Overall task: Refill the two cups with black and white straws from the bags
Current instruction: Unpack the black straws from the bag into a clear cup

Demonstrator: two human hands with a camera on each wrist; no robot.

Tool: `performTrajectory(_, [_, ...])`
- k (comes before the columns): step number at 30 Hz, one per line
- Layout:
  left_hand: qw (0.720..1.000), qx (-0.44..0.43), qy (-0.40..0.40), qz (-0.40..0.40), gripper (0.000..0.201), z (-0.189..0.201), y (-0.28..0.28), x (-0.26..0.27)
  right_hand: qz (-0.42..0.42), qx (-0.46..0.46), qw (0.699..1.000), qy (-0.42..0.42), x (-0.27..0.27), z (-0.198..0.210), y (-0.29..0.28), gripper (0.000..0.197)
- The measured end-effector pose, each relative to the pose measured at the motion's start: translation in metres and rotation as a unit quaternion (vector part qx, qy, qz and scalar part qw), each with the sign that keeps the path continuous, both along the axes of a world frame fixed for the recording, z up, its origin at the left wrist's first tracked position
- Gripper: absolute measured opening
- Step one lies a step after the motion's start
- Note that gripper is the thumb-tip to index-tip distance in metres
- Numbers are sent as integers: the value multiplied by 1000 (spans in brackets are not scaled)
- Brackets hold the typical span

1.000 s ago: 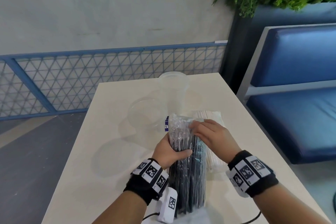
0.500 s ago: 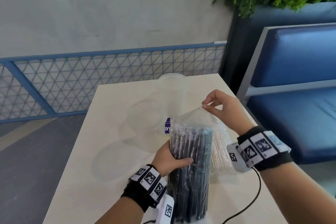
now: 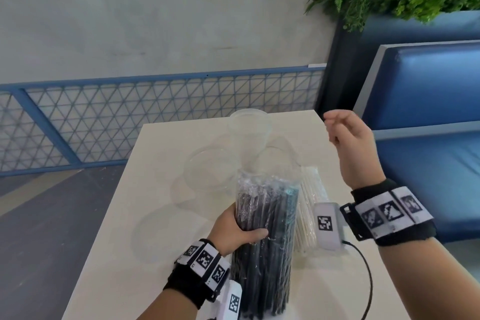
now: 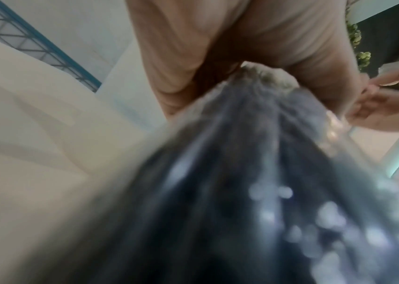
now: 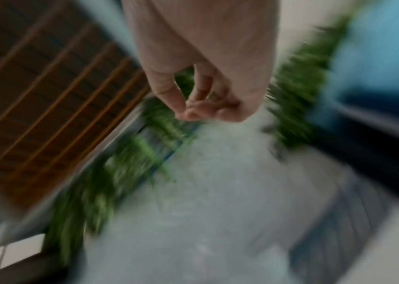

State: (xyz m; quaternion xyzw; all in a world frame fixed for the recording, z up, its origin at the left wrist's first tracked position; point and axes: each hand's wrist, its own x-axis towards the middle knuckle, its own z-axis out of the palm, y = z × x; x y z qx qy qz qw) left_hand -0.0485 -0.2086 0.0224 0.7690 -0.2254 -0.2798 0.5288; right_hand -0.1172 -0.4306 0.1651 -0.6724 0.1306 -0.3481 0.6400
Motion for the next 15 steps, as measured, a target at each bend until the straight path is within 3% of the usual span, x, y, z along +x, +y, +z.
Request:
performTrajectory(2, [1000,-4,-7,-3,50,0,0,-1,62,-210,974,67,-6,4,14,26])
performTrajectory(4, [1000,-9,-19,-8,49,4,-2,-3,127,-386,893,193,-6,-11,30,24])
performTrajectory(5, [1000,-11,-24,-10,49,6,-3,-4,126,-436,862,225,-5,-21,35,25])
performTrajectory(6, [999,-14,-30,-12,49,8,-4,-6,115,-453,850,244,-3,-28,38,28])
performTrajectory(12, [998,-13,-67,-11,54,19,5,-10,83,-421,874,229,4,-25,43,65])
performTrajectory(15, [996,-27,-87,9,55,24,15,-11,38,-362,920,148,6,-21,50,39])
